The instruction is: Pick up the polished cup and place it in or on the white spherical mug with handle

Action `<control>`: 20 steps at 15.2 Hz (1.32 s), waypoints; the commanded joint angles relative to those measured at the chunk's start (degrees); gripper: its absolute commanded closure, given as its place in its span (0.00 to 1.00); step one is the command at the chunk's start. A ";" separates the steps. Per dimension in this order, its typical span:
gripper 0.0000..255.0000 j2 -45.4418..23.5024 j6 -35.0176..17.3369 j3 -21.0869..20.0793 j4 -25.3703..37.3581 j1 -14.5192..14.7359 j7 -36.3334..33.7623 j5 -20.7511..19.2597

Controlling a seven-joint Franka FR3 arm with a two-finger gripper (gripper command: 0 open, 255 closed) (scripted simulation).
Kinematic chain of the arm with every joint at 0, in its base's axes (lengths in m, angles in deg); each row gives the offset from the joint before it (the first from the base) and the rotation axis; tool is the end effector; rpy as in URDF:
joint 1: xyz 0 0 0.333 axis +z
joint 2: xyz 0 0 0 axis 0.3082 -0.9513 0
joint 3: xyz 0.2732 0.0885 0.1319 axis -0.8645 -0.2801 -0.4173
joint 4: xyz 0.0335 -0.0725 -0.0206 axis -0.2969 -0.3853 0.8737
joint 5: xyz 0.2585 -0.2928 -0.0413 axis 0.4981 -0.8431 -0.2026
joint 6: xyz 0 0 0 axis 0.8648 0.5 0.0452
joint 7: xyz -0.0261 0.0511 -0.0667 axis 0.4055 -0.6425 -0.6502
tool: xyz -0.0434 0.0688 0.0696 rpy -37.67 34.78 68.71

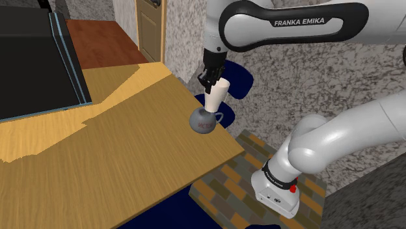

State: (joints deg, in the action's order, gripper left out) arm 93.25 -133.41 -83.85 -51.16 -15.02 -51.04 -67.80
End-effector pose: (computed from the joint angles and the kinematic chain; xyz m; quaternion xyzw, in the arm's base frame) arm 0.3903 0.0914 0.5046 0.9981 -0.0091 -0.0116 0.0606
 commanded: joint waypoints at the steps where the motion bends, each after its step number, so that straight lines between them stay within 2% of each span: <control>1: 1.00 -0.13 -1.65 -0.11 -1.48 0.05 -0.21 0.02; 5: 1.00 -0.64 -4.54 -0.27 -3.89 0.06 -0.51 0.00; 12: 1.00 -0.65 -4.54 -0.29 -3.87 0.03 -0.50 0.01; 13: 0.00 -0.70 -4.58 -0.32 -3.87 0.04 -0.53 0.01; 18: 0.00 -0.65 -4.54 -0.30 -3.87 0.03 -0.50 0.01; 20: 0.00 -0.23 -0.59 -0.34 -0.34 0.12 -0.43 0.14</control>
State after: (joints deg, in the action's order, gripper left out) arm 92.67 -135.65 -84.20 -52.76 -14.94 -51.53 -67.73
